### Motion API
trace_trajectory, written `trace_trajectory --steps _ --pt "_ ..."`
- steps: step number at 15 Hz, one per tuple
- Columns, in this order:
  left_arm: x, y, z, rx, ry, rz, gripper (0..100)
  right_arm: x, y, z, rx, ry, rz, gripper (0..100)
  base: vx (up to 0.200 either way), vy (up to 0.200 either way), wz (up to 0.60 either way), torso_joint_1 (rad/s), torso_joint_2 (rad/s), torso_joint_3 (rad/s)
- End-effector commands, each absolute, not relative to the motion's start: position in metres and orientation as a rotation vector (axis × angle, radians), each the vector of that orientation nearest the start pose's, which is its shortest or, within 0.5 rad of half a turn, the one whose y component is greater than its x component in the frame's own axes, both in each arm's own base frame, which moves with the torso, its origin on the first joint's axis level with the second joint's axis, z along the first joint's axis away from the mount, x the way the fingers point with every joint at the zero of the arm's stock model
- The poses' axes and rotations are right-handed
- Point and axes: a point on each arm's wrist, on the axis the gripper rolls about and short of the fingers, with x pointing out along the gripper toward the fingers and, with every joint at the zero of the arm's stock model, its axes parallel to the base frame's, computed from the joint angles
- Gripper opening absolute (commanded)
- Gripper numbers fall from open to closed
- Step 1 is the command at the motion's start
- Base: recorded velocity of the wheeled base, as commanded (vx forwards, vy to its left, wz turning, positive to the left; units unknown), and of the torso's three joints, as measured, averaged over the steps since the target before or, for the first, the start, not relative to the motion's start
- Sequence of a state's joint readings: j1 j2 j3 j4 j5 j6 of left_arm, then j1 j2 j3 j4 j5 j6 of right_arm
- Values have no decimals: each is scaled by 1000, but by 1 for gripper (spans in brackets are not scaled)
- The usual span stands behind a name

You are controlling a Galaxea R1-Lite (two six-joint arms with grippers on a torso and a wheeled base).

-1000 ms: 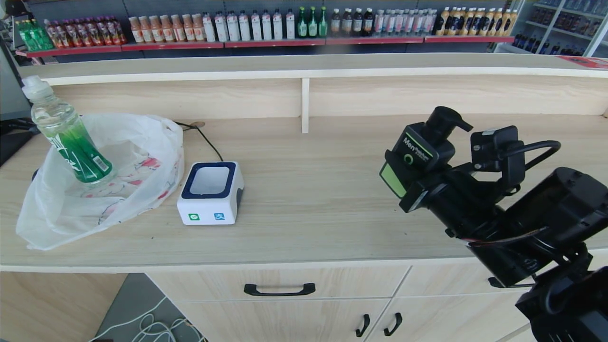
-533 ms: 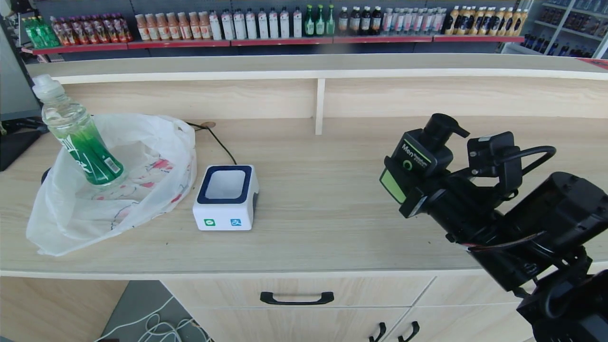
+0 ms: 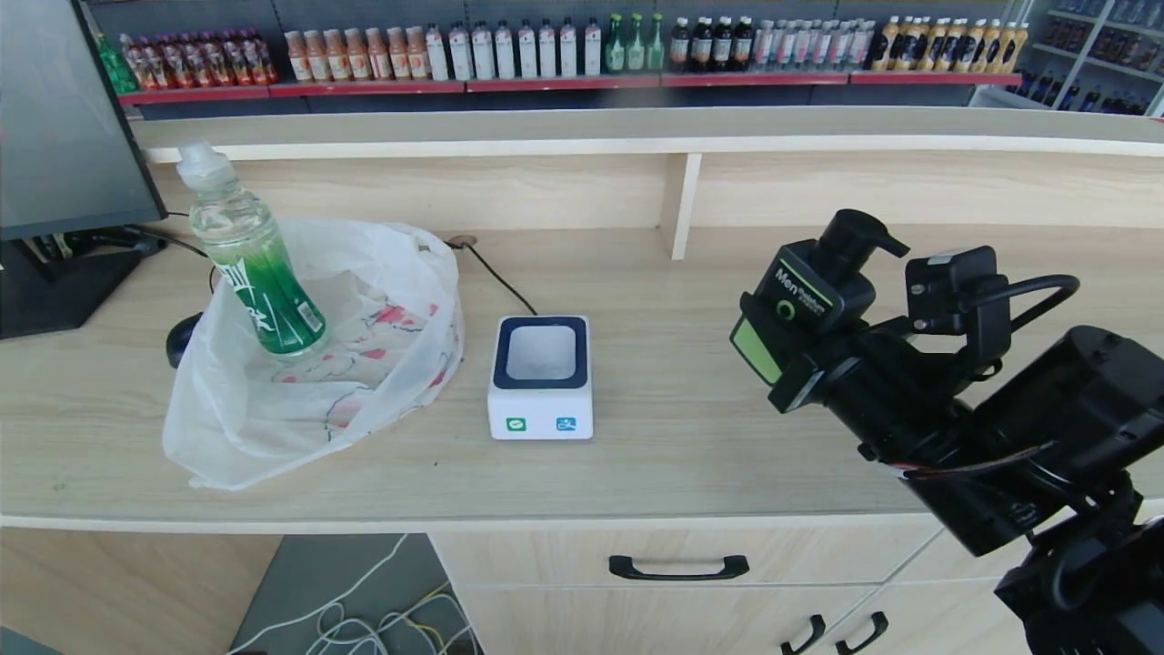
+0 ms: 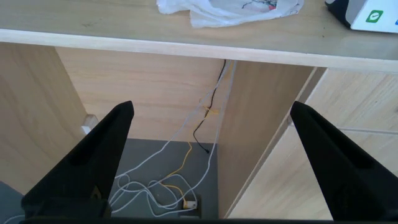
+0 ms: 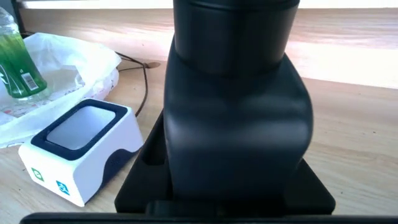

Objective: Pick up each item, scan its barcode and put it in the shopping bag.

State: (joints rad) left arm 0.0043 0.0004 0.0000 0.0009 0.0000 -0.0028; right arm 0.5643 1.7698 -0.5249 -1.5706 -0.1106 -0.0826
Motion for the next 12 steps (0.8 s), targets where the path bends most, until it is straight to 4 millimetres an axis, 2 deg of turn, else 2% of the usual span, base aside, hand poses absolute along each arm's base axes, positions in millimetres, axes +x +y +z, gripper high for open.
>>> trace_trajectory --steps 1,10,12 --pt "-23 0 75 -3 0 5 100 239 149 186 28 -329 437 0 0 200 0 -2 7 7" --pt "-23 0 75 -3 0 3 100 233 145 188 29 -332 436 0 0 200 0 0 -1 4" --pt "-23 0 76 -2 -2 3 100 233 144 188 28 -329 437 0 0 0 0 0 0 0"
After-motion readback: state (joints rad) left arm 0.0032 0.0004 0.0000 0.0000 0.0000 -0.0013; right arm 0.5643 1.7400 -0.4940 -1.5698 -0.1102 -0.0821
